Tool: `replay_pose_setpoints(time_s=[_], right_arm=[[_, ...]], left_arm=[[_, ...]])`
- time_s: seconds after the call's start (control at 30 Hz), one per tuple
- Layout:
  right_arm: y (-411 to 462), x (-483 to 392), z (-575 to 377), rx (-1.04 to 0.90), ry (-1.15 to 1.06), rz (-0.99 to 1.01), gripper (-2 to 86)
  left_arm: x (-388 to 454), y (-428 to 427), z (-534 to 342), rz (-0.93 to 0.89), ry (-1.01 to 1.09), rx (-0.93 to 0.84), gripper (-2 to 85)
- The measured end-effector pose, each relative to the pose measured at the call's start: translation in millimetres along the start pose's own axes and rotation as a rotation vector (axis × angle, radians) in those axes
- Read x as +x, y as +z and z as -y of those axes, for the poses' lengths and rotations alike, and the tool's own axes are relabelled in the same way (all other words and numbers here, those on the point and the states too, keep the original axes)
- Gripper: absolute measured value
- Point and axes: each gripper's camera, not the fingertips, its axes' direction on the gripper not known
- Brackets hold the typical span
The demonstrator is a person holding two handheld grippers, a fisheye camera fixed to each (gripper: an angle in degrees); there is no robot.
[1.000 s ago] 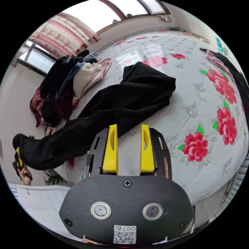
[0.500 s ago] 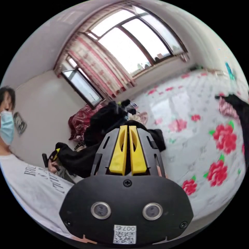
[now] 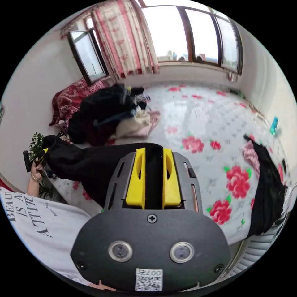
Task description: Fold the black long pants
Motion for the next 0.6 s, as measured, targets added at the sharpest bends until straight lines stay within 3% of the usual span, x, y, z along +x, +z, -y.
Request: replay_pose_setpoints(time_s=[0.1,0.27,0.43,0.53,0.6], right_arm=[[60,4,-65,-0.136,0.041,-0.009,4.8],[90,7,-114,-0.243,-0.035,-0.172,7.0],[127,14,-88,-0.278,-0.097,-0.138,7.2],[171,8,-68,-0.380,-0.177,0.015,4.6],[189,11,-41,-0.454,-0.216,-0.031,1.8]], left_arm=[[-21,37,-38,0.086,-0.091,-0.181,6.3],[-34,30,-31,0.030,-0.168,-0.080,6.3],[-26,63,15,0.089,-0.152,-0.120,6.3],[-23,83,54,0.084,-0.166,-0.122,6.3],[-21,90,87,0.059,-0.171,-0.113,6.2]])
